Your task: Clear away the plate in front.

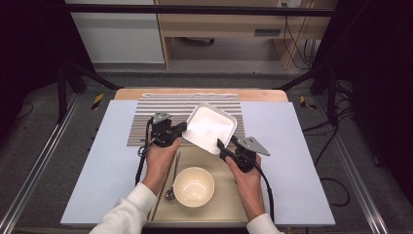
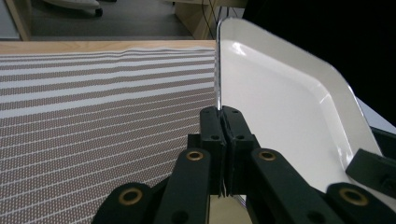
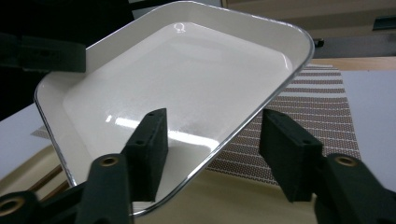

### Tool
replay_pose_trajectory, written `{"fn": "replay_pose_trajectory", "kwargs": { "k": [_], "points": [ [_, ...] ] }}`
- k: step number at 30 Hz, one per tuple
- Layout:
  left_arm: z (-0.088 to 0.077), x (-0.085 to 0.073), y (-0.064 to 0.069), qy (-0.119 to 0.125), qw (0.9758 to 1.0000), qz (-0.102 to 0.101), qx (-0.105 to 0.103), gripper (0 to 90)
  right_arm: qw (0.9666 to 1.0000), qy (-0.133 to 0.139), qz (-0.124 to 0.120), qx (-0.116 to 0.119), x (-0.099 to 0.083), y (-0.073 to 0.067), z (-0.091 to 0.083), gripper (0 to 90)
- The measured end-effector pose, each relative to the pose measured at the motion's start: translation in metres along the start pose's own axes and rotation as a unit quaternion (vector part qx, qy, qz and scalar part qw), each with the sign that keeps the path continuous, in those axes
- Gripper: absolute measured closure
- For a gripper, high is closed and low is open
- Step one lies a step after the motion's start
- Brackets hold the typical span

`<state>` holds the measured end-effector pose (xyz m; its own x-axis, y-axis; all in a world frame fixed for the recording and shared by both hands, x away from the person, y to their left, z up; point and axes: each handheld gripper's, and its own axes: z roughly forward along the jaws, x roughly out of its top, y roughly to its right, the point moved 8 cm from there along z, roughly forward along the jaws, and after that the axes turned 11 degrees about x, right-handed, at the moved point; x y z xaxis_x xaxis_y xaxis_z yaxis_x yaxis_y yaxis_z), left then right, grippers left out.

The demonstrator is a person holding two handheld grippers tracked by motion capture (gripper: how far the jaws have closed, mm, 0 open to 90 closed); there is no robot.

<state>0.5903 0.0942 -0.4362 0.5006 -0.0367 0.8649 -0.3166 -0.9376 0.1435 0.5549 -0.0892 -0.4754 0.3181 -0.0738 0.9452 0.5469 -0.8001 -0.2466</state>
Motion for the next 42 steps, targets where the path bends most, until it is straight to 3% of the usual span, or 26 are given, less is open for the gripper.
{"fn": "replay_pose_trajectory", "kwargs": {
  "k": [2,10,17,21,26,30,34,38,42],
  "points": [
    [-0.001,-0.002,-0.001,0.0,1.0,0.001,0.002,88.3,0.9999,0.005,0.012,-0.003,0.0,0.001,0.002,49.1],
    [-0.003,-0.012,0.001,-0.012,0.9999,-0.001,-0.005,88.1,0.9989,0.028,0.014,-0.033,0.008,0.009,-0.001,69.4],
    [-0.002,-0.017,0.005,-0.016,0.9997,-0.015,-0.012,88.2,0.9967,0.046,0.008,-0.067,0.014,0.012,-0.001,77.9],
    [-0.001,-0.022,0.012,-0.018,0.9996,-0.011,-0.018,87.6,0.9949,0.06,0.012,-0.08,0.025,0.016,-0.003,84.2],
    [-0.001,-0.03,0.021,-0.007,0.9996,0.009,-0.026,83.7,0.9943,0.066,0.024,-0.08,0.036,0.02,-0.006,88.8],
    [-0.005,-0.031,0.027,0.024,0.9984,0.049,-0.014,67.6,0.9942,0.054,0.036,-0.086,0.038,0.031,-0.007,88.8],
    [-0.011,-0.027,0.023,0.057,0.9942,0.09,0.018,52.4,0.9934,0.031,0.054,-0.097,0.034,0.044,-0.013,88.7],
    [-0.017,-0.02,0.013,0.081,0.9905,0.106,0.035,37.8,0.9924,0.017,0.069,-0.101,0.031,0.053,-0.023,88.7],
    [-0.026,-0.016,0.001,0.097,0.9862,0.124,0.05,30.6,0.9914,-0.001,0.083,-0.1,0.025,0.059,-0.031,88.7]
  ]
}}
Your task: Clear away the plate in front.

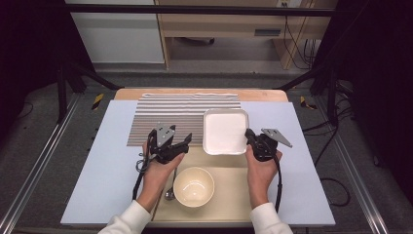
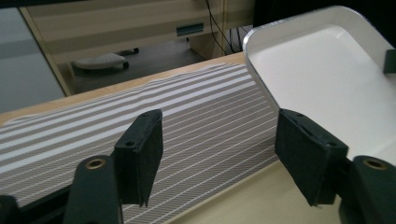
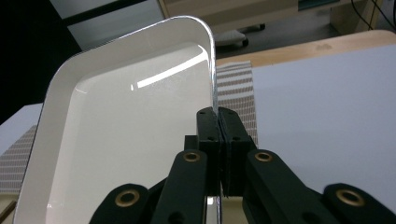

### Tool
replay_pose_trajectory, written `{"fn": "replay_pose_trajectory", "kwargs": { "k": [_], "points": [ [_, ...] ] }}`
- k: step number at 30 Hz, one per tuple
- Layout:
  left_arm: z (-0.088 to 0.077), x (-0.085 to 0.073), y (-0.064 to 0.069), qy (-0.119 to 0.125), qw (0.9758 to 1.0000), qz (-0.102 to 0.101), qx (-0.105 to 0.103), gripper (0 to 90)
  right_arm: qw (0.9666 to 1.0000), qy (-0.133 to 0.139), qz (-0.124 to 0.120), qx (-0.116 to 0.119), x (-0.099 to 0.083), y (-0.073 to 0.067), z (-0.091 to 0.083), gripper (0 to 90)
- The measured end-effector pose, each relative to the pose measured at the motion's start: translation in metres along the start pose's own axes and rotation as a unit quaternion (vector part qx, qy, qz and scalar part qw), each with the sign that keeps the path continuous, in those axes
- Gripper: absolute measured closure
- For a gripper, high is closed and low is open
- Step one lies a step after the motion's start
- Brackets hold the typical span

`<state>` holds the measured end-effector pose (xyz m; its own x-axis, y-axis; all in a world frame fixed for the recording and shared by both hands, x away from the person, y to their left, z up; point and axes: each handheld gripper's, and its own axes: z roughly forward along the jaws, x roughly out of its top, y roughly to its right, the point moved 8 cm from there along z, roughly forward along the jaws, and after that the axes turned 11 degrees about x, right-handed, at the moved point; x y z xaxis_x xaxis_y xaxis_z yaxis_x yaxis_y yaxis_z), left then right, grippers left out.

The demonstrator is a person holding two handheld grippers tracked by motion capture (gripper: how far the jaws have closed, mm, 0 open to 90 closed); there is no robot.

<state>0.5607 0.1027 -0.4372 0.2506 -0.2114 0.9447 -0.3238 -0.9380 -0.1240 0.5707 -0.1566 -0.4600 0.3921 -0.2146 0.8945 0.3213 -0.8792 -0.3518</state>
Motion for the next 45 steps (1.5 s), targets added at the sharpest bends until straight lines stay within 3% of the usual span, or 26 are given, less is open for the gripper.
{"fn": "replay_pose_trajectory", "kwargs": {
  "k": [3,6,9,11,15,20,23,26,31,38,42,45],
  "points": [
    [-0.007,-0.005,-0.01,0.007,0.9998,0.017,0.008,25.7,0.9997,-0.017,0.016,0.009,-0.006,0.003,-0.007,88.8],
    [-0.015,-0.013,-0.023,0.013,0.9996,0.018,0.019,21.9,0.9992,-0.033,0.02,0.008,-0.011,0.005,-0.015,88.8],
    [-0.024,-0.022,-0.039,0.019,0.9986,0.031,0.04,19.8,0.9986,-0.047,0.024,0.0,-0.018,0.009,-0.021,88.8],
    [-0.026,-0.029,-0.052,0.01,0.9978,0.039,0.053,19.6,0.9976,-0.062,0.028,-0.012,-0.026,0.013,-0.024,88.7],
    [-0.037,-0.034,-0.078,0.005,0.9968,0.023,0.076,19.1,0.9961,-0.078,0.037,-0.019,-0.038,0.013,-0.03,88.8],
    [-0.051,-0.037,-0.099,0.01,0.9953,0.01,0.096,19.2,0.9936,-0.099,0.048,-0.029,-0.049,0.014,-0.036,88.7],
    [-0.056,-0.035,-0.111,0.012,0.9947,-0.009,0.102,19.5,0.9915,-0.113,0.06,-0.024,-0.056,0.012,-0.038,88.6],
    [-0.058,-0.037,-0.117,0.011,0.9941,-0.016,0.107,19.6,0.9887,-0.131,0.072,-0.019,-0.062,0.011,-0.039,88.3],
    [-0.056,-0.039,-0.116,0.004,0.9941,-0.009,0.108,19.7,0.9839,-0.156,0.085,-0.019,-0.07,0.013,-0.045,87.8],
    [-0.053,-0.044,-0.115,-0.002,0.9943,-0.006,0.106,19.9,0.9791,-0.173,0.106,-0.016,-0.081,0.016,-0.05,88.4],
    [-0.053,-0.045,-0.117,-0.002,0.9939,0.002,0.111,19.8,0.9811,-0.163,0.104,-0.009,-0.082,0.015,-0.054,84.2],
    [-0.052,-0.047,-0.12,0.0,0.9934,0.007,0.114,19.0,0.987,-0.134,0.089,-0.005,-0.074,0.013,-0.06,73.0]
  ]
}}
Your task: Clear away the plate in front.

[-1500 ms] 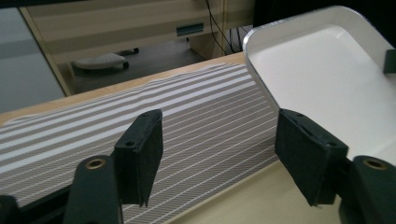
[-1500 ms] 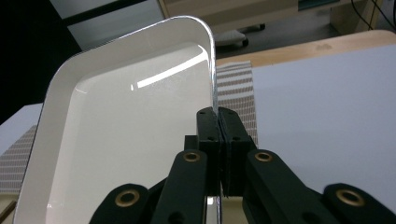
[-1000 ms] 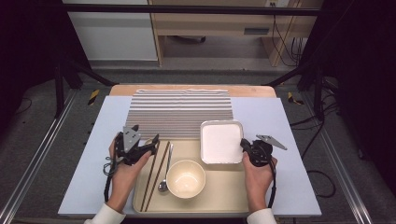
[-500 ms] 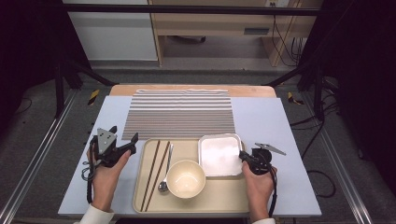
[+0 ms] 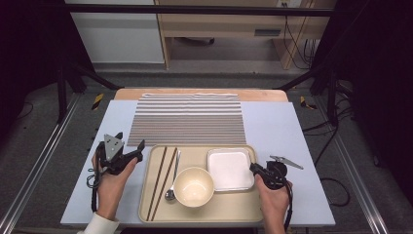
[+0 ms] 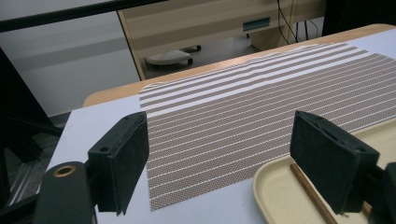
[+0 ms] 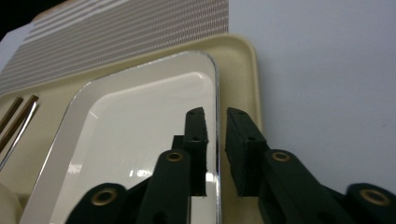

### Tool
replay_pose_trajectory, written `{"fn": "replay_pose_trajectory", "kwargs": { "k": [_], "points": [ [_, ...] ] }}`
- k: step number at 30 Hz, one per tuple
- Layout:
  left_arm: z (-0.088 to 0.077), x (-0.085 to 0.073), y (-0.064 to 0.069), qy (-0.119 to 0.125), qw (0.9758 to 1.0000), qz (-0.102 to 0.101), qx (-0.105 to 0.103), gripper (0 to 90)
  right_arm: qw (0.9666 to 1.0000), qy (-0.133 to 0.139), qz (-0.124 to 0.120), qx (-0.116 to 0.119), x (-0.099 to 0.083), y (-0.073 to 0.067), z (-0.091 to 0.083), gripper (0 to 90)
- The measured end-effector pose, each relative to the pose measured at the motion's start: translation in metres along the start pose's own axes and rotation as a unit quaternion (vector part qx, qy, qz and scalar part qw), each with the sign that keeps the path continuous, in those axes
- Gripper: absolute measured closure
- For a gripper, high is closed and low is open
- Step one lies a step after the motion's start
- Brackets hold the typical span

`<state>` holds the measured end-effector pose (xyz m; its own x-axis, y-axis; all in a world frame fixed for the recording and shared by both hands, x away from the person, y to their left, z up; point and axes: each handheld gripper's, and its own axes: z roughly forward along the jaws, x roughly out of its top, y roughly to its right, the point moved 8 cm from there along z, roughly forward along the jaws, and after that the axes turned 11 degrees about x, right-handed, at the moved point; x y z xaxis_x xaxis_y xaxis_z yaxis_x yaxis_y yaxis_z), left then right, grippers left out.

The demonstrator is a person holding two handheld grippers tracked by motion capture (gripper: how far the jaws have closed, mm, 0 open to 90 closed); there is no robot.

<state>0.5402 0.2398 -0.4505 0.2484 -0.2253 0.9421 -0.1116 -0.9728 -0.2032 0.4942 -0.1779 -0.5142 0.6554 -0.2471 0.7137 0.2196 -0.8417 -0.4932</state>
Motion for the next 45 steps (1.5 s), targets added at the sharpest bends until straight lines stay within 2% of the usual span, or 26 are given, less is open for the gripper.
{"fn": "replay_pose_trajectory", "kwargs": {
  "k": [1,5,11,13,15,16,19,23,27,31,35,39,41,45],
  "points": [
    [0.001,-0.002,-0.001,-0.001,1.0,0.001,0.0,18.5,0.9996,0.023,-0.014,0.005,0.005,-0.002,-0.003,68.6],
    [0.006,-0.011,-0.005,-0.012,0.9999,0.004,-0.001,16.5,0.9967,0.057,-0.058,-0.003,0.016,0.001,-0.005,50.7],
    [0.01,-0.023,-0.01,-0.025,0.9996,-0.001,-0.01,13.6,0.9932,0.07,-0.09,-0.021,0.026,0.016,0.002,35.3],
    [0.012,-0.027,-0.012,-0.028,0.9995,-0.011,-0.014,13.2,0.9919,0.076,-0.099,-0.02,0.031,0.02,0.003,29.9],
    [0.014,-0.033,-0.013,-0.038,0.9987,-0.024,-0.022,12.9,0.9892,0.081,-0.12,-0.023,0.036,0.024,0.005,24.8],
    [0.014,-0.035,-0.014,-0.042,0.9983,-0.032,-0.025,12.4,0.9888,0.075,-0.127,-0.023,0.037,0.026,0.007,23.2],
    [0.013,-0.04,-0.018,-0.041,0.9981,-0.04,-0.024,12.0,0.984,0.082,-0.153,-0.043,0.043,0.034,0.009,19.4],
    [0.006,-0.041,-0.025,-0.024,0.9983,-0.05,-0.015,12.0,0.975,0.088,-0.19,-0.074,0.051,0.04,0.007,16.8],
    [0.001,-0.045,-0.03,-0.018,0.9988,-0.044,-0.009,10.9,0.9691,0.091,-0.216,-0.075,0.056,0.043,0.004,15.6],
    [-0.002,-0.045,-0.034,-0.012,0.9985,-0.052,-0.014,10.7,0.9633,0.103,-0.241,-0.06,0.058,0.044,-0.003,14.5],
    [-0.003,-0.044,-0.033,-0.008,0.9983,-0.052,-0.023,10.4,0.9581,0.103,-0.259,-0.067,0.058,0.047,-0.007,13.2],
    [-0.002,-0.044,-0.031,-0.004,0.9986,-0.045,-0.027,9.8,0.9546,0.114,-0.267,-0.067,0.057,0.048,-0.012,8.0],
    [-0.001,-0.044,-0.03,-0.005,0.9983,-0.049,-0.032,8.8,0.9522,0.119,-0.274,-0.064,0.055,0.047,-0.012,5.5],
    [0.0,-0.045,-0.029,-0.007,0.9979,-0.052,-0.038,6.2,0.9448,0.131,-0.29,-0.079,0.055,0.046,-0.01,4.8]
  ]
}}
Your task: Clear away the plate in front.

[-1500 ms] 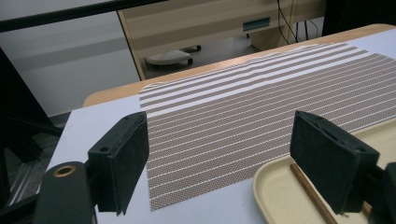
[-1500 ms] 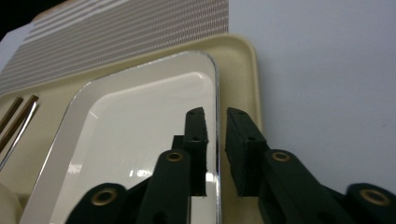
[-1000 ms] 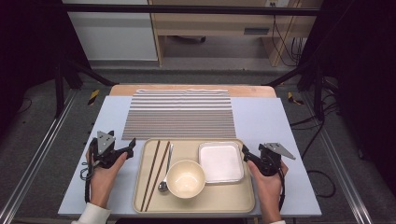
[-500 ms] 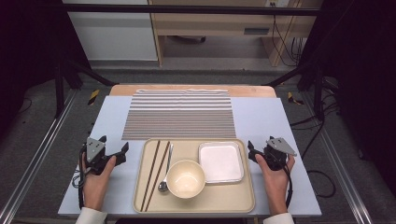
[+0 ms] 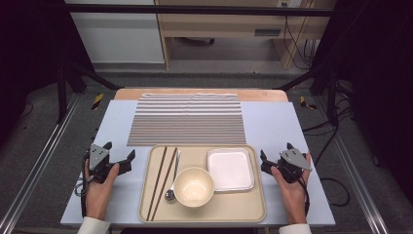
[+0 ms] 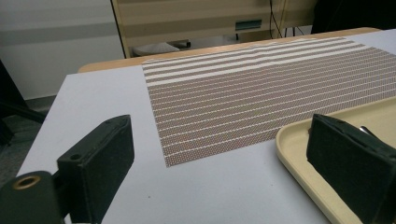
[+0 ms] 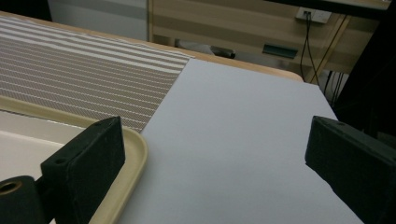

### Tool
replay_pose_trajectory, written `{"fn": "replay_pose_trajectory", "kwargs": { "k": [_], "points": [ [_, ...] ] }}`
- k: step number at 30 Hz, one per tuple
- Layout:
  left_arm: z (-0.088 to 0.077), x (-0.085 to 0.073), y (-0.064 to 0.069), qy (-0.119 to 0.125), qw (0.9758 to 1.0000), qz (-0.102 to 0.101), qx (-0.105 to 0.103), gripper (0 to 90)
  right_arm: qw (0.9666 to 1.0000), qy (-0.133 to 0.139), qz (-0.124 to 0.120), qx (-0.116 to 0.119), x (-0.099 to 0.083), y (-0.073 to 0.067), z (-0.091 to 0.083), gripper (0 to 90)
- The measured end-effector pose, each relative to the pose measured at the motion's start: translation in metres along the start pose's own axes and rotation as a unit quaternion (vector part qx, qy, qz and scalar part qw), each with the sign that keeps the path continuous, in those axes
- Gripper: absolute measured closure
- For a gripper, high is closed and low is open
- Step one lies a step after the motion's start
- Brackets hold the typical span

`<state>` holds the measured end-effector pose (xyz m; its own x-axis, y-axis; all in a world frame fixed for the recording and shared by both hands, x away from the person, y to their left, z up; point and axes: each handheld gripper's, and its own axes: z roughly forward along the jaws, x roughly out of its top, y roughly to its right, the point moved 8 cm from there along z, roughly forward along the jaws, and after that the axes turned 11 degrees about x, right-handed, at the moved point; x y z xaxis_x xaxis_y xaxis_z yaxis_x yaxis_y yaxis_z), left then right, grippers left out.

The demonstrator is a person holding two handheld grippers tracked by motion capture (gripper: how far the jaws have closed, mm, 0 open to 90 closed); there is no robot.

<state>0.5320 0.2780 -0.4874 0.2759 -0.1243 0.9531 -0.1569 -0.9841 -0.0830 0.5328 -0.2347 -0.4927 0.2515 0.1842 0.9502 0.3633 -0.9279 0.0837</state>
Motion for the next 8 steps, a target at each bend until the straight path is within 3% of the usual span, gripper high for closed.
{"fn": "replay_pose_trajectory", "kwargs": {
  "k": [8],
  "points": [
    [0.0004,0.0015,0.0024,0.005,1.0,0.003,-0.008,3.6,0.9996,0.008,-0.027,-0.008,0.0011,-0.0096,0.0017,5.4]
  ]
}}
